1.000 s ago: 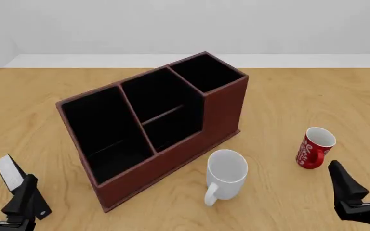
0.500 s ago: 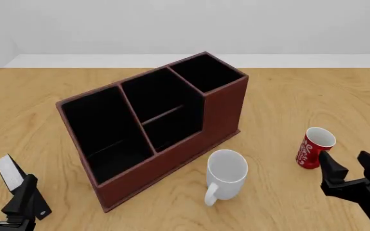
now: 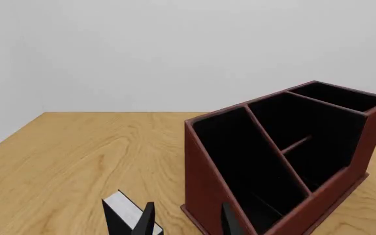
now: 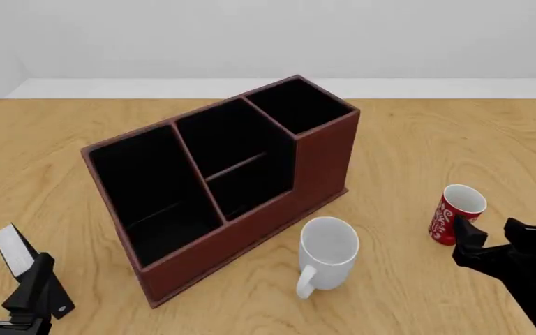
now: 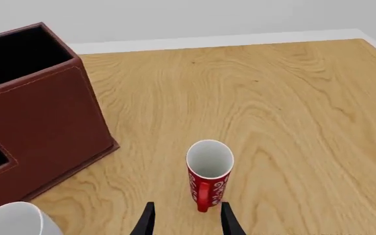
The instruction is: Pick up the red mug and place it to the right of the caddy.
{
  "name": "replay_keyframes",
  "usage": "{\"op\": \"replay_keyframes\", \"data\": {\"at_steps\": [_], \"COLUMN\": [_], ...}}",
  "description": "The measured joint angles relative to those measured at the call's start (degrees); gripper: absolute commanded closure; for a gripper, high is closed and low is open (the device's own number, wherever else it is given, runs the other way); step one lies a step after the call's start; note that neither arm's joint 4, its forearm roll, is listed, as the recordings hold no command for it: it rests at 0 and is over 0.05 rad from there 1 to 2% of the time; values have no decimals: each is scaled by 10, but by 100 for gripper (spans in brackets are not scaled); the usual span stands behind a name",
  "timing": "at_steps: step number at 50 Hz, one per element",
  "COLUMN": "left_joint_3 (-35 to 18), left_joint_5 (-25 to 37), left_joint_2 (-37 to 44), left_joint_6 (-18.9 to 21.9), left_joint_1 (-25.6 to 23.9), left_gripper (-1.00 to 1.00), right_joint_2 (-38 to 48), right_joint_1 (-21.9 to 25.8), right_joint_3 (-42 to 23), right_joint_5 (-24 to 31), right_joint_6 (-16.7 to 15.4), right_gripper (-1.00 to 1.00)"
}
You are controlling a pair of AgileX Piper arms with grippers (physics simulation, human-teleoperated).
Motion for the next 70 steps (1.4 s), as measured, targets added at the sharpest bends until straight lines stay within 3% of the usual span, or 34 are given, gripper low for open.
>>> {"op": "replay_keyframes", "data": {"at_steps": [39,70], "left_joint_3": [0,0], "left_joint_5": [0,0], "left_joint_2": [0,0], "left_joint_6": [0,0], "left_joint_1": [0,0], "left_gripper": [-100,-100], "right_joint_2": [133,214], "right_joint_1": [-21,-37], "right_joint_3": [-27,-43], "right_joint_5": [-81,-128], "right_joint_6": [33,40], "right_gripper": [-100,-100]}}
